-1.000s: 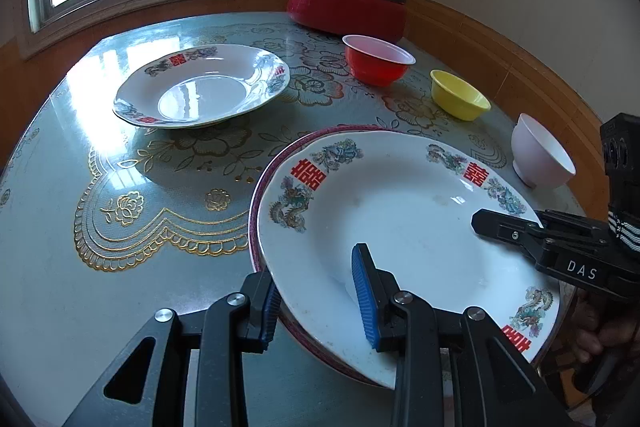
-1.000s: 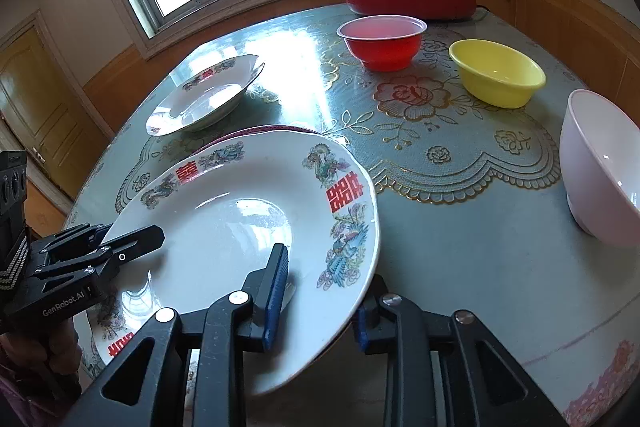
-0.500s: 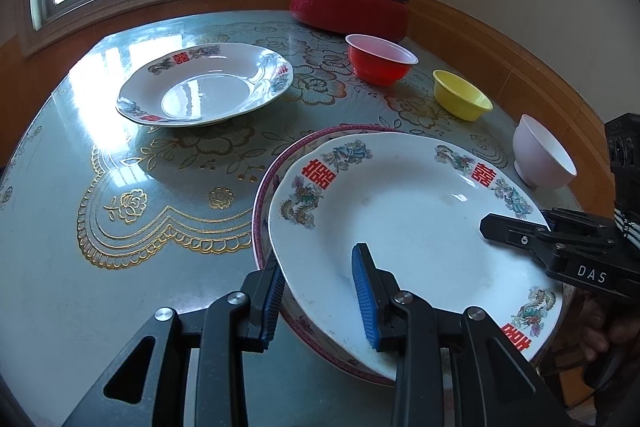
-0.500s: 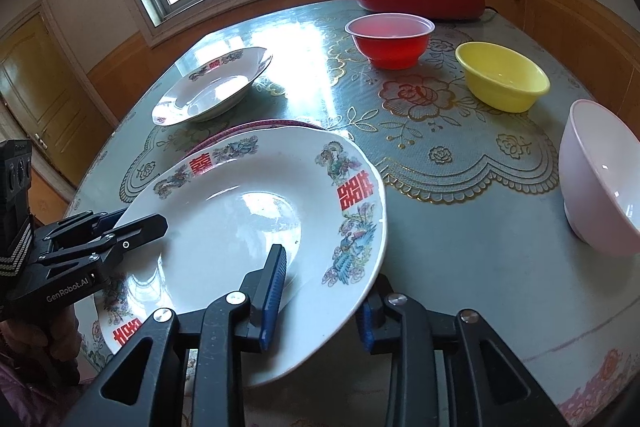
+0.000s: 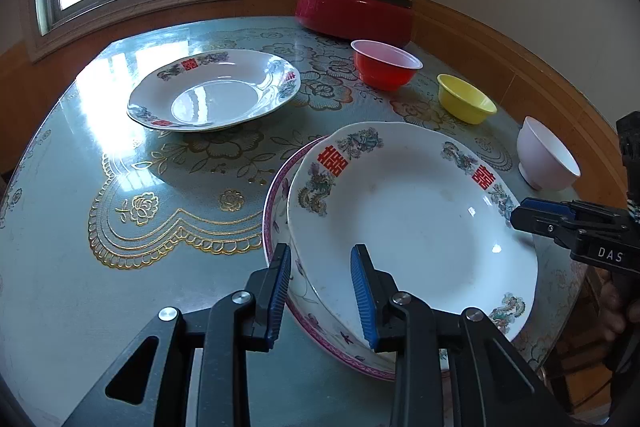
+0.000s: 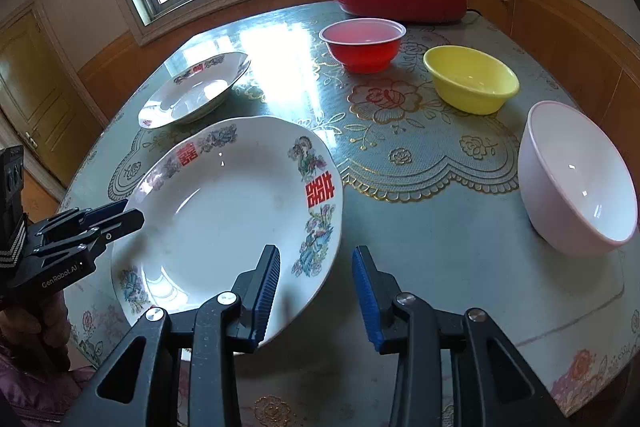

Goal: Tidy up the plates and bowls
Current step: 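Move the left tool to the rim of the smaller red-character plate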

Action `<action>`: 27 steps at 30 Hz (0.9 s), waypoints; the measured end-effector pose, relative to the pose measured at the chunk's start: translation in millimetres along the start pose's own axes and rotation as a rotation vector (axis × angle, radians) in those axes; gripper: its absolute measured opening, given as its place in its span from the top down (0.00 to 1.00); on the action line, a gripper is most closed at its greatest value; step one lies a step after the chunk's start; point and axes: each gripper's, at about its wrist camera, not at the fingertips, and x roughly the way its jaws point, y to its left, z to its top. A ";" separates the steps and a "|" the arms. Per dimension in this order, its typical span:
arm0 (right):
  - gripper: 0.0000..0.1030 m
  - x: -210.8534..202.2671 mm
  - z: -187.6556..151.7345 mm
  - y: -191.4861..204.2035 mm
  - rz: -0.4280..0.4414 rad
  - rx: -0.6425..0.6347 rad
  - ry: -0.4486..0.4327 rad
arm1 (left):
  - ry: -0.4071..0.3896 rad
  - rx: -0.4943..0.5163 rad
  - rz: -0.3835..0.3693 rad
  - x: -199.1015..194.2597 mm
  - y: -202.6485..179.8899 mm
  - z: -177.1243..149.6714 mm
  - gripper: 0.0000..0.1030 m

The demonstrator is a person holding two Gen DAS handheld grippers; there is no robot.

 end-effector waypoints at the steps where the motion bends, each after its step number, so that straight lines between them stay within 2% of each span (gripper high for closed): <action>1: 0.63 1.6 0.8 -0.3 -0.008 0.001 0.002 | -0.001 0.000 -0.001 -0.3 0.1 -0.3 0.68; 6: 0.64 11.6 2.7 6.5 -0.003 -0.014 0.007 | -0.011 -0.002 0.003 -4.4 0.1 -1.3 0.69; 9: 0.64 15.0 2.7 14.6 -0.043 -0.062 0.004 | -0.010 -0.018 0.030 -5.8 4.9 -1.9 0.69; 17: 0.65 21.4 1.2 20.6 -0.040 -0.112 0.027 | -0.010 -0.043 0.037 -8.8 10.4 -4.7 0.68; 22: 0.65 22.4 2.4 17.3 -0.025 -0.091 0.035 | -0.013 -0.048 0.036 -10.1 10.5 -5.2 0.68; 27: 0.65 15.0 11.2 13.0 0.006 -0.053 0.005 | -0.018 -0.070 0.043 -12.1 16.8 -5.0 0.61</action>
